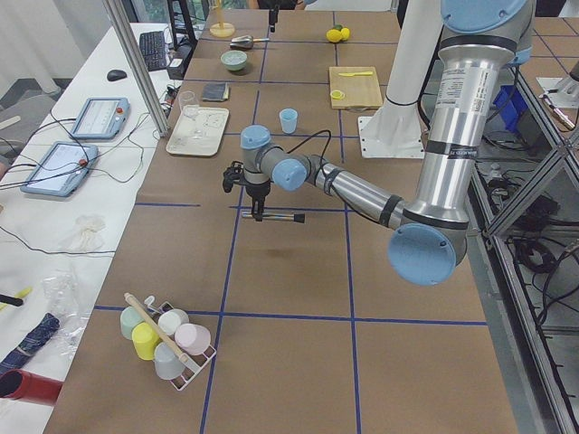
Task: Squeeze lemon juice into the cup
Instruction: 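Lower the muddler onto the table and open the left gripper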
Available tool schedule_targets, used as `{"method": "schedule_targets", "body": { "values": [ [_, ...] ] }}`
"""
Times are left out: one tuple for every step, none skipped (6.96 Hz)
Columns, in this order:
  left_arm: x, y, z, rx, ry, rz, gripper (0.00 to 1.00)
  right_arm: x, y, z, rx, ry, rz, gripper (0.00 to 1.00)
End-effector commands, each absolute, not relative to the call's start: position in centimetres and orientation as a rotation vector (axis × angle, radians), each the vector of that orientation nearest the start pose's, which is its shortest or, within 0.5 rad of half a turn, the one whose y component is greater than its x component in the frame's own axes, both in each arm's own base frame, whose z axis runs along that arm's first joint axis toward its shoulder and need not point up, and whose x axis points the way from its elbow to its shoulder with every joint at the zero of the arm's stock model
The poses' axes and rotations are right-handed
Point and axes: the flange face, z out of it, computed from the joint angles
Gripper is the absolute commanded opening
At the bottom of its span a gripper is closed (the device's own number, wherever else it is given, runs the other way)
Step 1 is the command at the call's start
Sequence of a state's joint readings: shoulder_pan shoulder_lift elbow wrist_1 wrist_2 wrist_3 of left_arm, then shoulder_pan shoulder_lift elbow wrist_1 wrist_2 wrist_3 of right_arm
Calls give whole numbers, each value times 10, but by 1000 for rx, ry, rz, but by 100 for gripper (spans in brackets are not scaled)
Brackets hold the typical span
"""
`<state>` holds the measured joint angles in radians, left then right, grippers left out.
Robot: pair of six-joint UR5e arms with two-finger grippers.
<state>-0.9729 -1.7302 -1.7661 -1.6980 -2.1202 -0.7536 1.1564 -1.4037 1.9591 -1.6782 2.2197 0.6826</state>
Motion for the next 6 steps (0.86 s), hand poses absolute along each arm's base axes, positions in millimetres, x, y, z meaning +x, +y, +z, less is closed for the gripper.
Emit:
{"method": "schedule_targets", "body": {
  "values": [
    [261, -521, 504, -21, 757, -41, 0, -146, -512, 401, 36, -776, 108, 100],
    [270, -528, 516, -27, 756, -42, 0, -146, -512, 401, 36, -776, 108, 100],
    [271, -527, 524, -29, 753, -33, 0, -146, -511, 403, 54, -788, 101, 100],
    [271, -527, 525, -19, 760, -29, 0, -145, -510, 413, 66, -795, 99, 100],
    [272, -528, 535, -27, 749, -33, 0, -145, -510, 412, 69, -799, 99, 100],
    [273, -528, 538, -6, 766, -27, 0, -146, -510, 416, 55, -802, 100, 100]
  ]
}}
